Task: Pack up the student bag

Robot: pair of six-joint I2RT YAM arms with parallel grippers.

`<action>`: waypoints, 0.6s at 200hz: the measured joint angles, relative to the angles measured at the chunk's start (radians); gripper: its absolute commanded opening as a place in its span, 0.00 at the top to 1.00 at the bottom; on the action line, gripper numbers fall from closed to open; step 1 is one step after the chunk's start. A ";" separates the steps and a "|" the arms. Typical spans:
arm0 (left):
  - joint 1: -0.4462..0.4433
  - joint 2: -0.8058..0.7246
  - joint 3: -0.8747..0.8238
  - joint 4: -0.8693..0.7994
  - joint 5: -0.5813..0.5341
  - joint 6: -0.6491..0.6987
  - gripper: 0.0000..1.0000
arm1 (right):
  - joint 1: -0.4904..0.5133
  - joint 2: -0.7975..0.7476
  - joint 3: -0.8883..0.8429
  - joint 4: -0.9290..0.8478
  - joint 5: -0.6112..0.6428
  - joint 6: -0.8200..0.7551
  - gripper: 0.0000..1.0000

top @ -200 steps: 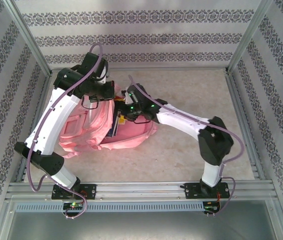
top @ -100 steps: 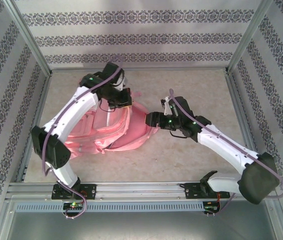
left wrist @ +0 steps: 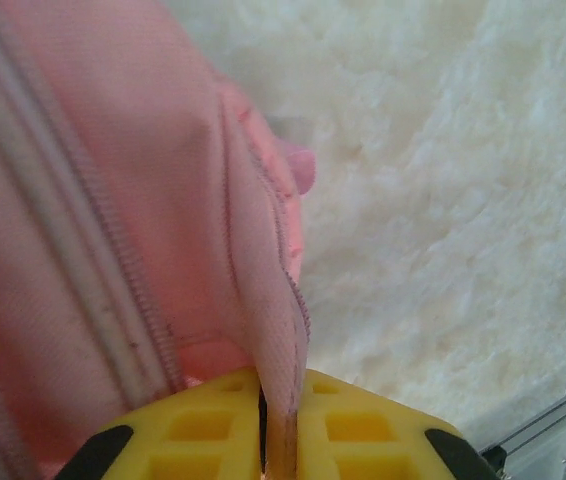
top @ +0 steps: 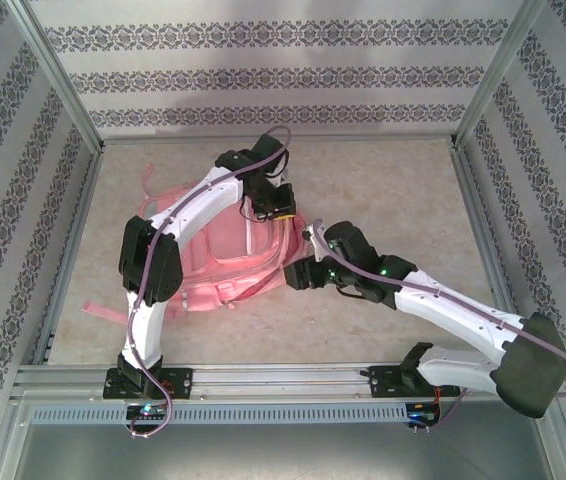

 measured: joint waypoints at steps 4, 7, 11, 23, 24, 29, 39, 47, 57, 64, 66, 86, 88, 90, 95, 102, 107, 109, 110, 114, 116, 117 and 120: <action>0.000 0.001 0.008 0.003 0.001 -0.009 0.65 | 0.010 0.000 -0.007 0.005 0.003 -0.005 0.38; 0.000 0.001 0.015 0.005 0.002 -0.003 0.62 | 0.018 0.000 -0.012 0.010 0.003 -0.007 0.38; 0.000 0.001 0.023 0.006 0.004 -0.014 0.59 | 0.029 0.000 -0.021 0.019 0.006 -0.011 0.38; 0.000 -0.005 0.044 0.016 0.013 -0.017 0.52 | 0.072 0.004 -0.049 0.048 0.017 -0.029 0.38; 0.000 -0.005 0.045 0.017 0.013 -0.017 0.51 | 0.074 0.005 -0.051 0.049 0.018 -0.030 0.38; 0.000 -0.011 0.047 0.020 0.016 -0.015 0.49 | 0.092 0.011 -0.060 0.056 0.018 -0.036 0.38; 0.000 -0.026 0.044 0.021 0.015 -0.020 0.46 | 0.135 0.029 -0.074 0.079 0.034 -0.048 0.39; 0.000 -0.043 0.035 0.021 0.009 -0.022 0.44 | 0.169 0.053 -0.081 0.103 0.049 -0.055 0.39; 0.001 -0.080 0.010 0.021 -0.007 -0.027 0.41 | 0.212 0.087 -0.088 0.132 0.072 -0.057 0.39; 0.002 -0.112 -0.012 0.019 -0.019 -0.032 0.40 | 0.240 0.113 -0.092 0.156 0.092 -0.057 0.38; 0.003 -0.122 -0.019 0.019 -0.024 -0.035 0.40 | 0.245 0.118 -0.093 0.162 0.096 -0.057 0.38; 0.013 -0.241 -0.079 0.014 -0.066 -0.056 0.38 | 0.320 0.193 -0.107 0.246 0.150 -0.051 0.37; 0.014 -0.250 -0.083 0.014 -0.070 -0.057 0.38 | 0.328 0.203 -0.108 0.256 0.153 -0.048 0.37; 0.016 -0.262 -0.089 0.013 -0.074 -0.060 0.37 | 0.333 0.208 -0.108 0.262 0.157 -0.047 0.36; 0.023 -0.292 -0.098 0.010 -0.088 -0.065 0.37 | 0.348 0.229 -0.110 0.284 0.168 -0.043 0.35; 0.034 -0.333 -0.110 0.007 -0.109 -0.071 0.37 | 0.370 0.262 -0.110 0.314 0.182 -0.032 0.35; 0.043 -0.360 -0.117 0.006 -0.126 -0.075 0.37 | 0.383 0.286 -0.109 0.337 0.191 -0.026 0.34; 0.047 -0.373 -0.120 0.006 -0.134 -0.076 0.37 | 0.390 0.299 -0.107 0.344 0.195 -0.020 0.33; 0.048 -0.377 -0.121 0.006 -0.136 -0.077 0.37 | 0.392 0.303 -0.106 0.346 0.196 -0.018 0.33; 0.055 -0.398 -0.127 0.005 -0.150 -0.080 0.37 | 0.401 0.322 -0.103 0.356 0.203 -0.018 0.32; 0.057 -0.406 -0.129 0.005 -0.155 -0.081 0.37 | 0.406 0.336 -0.100 0.363 0.206 -0.011 0.32; 0.060 -0.413 -0.132 0.005 -0.159 -0.083 0.37 | 0.410 0.345 -0.098 0.367 0.209 -0.008 0.32; 0.063 -0.426 -0.136 0.005 -0.167 -0.086 0.36 | 0.417 0.361 -0.094 0.375 0.217 -0.008 0.31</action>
